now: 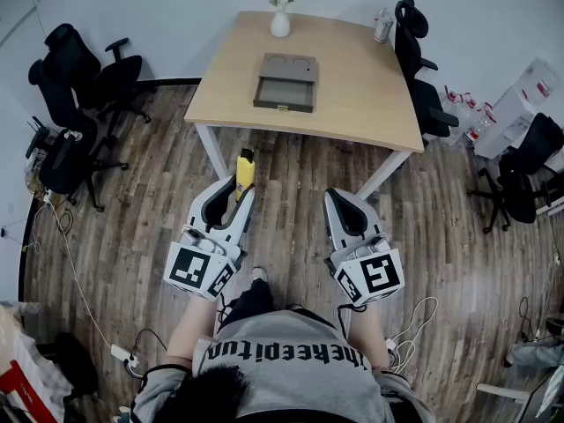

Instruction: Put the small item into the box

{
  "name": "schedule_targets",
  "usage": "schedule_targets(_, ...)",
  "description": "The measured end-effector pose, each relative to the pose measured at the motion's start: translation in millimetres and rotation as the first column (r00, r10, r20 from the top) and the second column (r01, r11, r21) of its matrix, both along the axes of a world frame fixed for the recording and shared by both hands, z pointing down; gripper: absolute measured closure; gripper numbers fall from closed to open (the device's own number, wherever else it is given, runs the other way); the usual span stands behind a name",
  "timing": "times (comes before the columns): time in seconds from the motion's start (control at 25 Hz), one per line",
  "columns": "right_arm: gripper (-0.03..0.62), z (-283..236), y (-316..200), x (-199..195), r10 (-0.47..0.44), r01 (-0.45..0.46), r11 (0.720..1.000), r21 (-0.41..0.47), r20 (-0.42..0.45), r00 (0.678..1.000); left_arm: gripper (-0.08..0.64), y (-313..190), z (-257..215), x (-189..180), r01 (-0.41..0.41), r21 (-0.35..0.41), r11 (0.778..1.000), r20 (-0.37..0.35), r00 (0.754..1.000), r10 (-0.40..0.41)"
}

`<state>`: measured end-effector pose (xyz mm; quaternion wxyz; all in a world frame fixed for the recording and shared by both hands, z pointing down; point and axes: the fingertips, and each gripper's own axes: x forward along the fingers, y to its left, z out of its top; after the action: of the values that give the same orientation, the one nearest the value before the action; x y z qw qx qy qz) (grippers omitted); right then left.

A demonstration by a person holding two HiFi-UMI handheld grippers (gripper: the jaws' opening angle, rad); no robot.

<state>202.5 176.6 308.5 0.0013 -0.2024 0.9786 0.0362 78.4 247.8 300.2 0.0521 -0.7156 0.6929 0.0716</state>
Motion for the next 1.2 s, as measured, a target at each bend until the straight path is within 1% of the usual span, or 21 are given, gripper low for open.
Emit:
schedule_targets(0.56,0.586,3,-15,-34,0.03,-0.03,1.0,-0.007,-0.005,1.0,0.434,-19,1,-37,-0.029,-0.002,1.0,-0.003,1.0,0.029)
schedule_targets(0.72,0.586,4,-24,-47,0.055,-0.055,0.999,0.001,0.008,0.998,0.436,-29,5,-50,-0.047,-0.01,0.999,0.0,0.999,0.047)
schedule_targets(0.84,0.586,6,-30,-59,0.068,-0.067,0.998,-0.009,0.012,0.998,0.434,-35,7,-62,-0.061,-0.012,0.998,-0.002,0.998,0.061)
schedule_targets(1.2,0.586,7,-48,-90,0.1,-0.099,0.995,-0.016,0.019,0.995,0.434,-62,7,-94,-0.113,-0.003,0.994,0.0,0.994,0.113)
